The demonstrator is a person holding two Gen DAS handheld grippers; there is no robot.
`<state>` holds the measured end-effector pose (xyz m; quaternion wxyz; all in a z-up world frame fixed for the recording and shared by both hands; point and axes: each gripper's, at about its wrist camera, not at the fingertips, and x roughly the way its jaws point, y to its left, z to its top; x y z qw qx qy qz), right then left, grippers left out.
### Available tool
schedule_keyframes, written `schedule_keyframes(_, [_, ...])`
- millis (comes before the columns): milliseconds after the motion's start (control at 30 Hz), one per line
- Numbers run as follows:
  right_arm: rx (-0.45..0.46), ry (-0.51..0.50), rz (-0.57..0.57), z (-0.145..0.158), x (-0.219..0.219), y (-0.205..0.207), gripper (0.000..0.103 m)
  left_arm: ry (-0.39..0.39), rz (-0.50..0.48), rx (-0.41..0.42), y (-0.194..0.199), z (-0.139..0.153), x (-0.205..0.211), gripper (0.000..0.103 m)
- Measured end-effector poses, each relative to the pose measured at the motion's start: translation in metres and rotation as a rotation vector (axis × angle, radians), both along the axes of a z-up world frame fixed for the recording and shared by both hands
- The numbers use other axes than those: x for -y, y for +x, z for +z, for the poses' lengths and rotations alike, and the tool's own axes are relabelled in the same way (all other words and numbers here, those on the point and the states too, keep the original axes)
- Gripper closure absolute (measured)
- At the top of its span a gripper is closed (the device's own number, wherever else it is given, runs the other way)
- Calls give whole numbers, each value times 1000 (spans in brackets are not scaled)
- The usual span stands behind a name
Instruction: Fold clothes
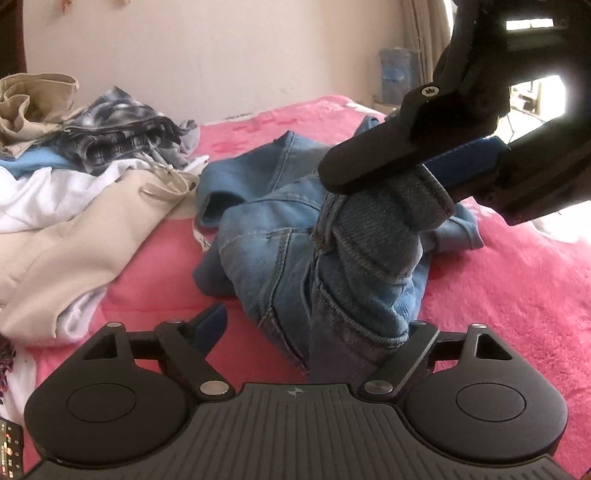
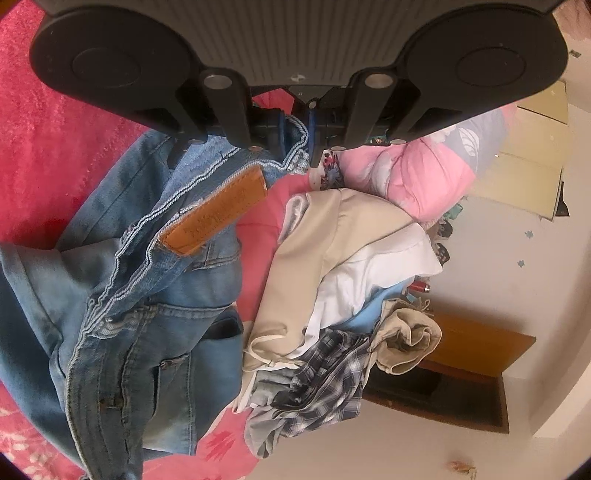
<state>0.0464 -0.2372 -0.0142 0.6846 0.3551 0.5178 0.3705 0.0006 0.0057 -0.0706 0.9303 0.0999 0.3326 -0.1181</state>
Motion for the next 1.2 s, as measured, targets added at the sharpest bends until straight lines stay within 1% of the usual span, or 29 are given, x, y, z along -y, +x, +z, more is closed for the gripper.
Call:
schedule_keyframes(67, [-4, -1, 0, -1, 0, 0, 90, 24, -17, -32, 2, 1, 2, 20])
schedule_keyframes(100, [-5, 0, 0, -1, 0, 1, 90, 36, -26, -47, 3, 2, 3, 16])
schedule_keyframes(133, [-7, 1, -1, -2, 0, 1, 90, 49, -35, -63, 4, 2, 4, 12])
schedule_keyframes(167, [-6, 3, -1, -2, 0, 2, 90, 33, -37, -70, 2, 3, 3, 2])
schedule_keyframes(233, [-5, 6, 0, -1, -1, 3, 90, -8, -38, -82, -1, 5, 2, 0])
schedule_keyframes(300, [-3, 8, 1, 0, -2, 5, 90, -12, -51, -81, -4, 6, 3, 0])
schedule_keyframes(433, [-3, 8, 7, 1, -6, 8, 90, 61, -63, -40, -11, 6, 10, 0])
schedule_keyframes(533, [0, 7, 11, 3, -9, 10, 90, 92, -88, 32, -21, 8, 11, 0])
schedule_keyframes(633, [5, 5, 16, 5, -12, 11, 90, 123, -114, 84, -25, 10, 14, 1])
schedule_keyframes(767, [12, 4, 26, 8, -16, 14, 90, 152, -125, 144, -26, 11, 19, 10])
schedule_keyframes(800, [13, 4, 30, 8, -17, 14, 90, 159, -127, 158, -27, 12, 20, 18])
schedule_keyframes(833, [14, 4, 34, 9, -19, 14, 90, 161, -124, 155, -25, 10, 20, 24])
schedule_keyframes(900, [20, 1, 41, 10, -21, 14, 90, 165, -116, 143, -20, 6, 19, 49])
schedule_keyframes(967, [25, -4, 49, 10, -22, 13, 89, 161, -101, 134, -15, 2, 16, 55])
schedule_keyframes(1000, [28, -8, 55, 10, -23, 13, 89, 150, -88, 135, -13, 2, 13, 61])
schedule_keyframes(1100, [47, -27, 66, 11, -19, 13, 85, 99, -63, 121, -8, 4, 5, 73])
schedule_keyframes(1133, [71, -47, 47, 12, -12, 15, 83, 89, -55, 125, -6, 5, 2, 74])
schedule_keyframes(1200, [118, -87, 9, 15, 3, 17, 76, 63, -42, 132, -2, 10, -3, 77])
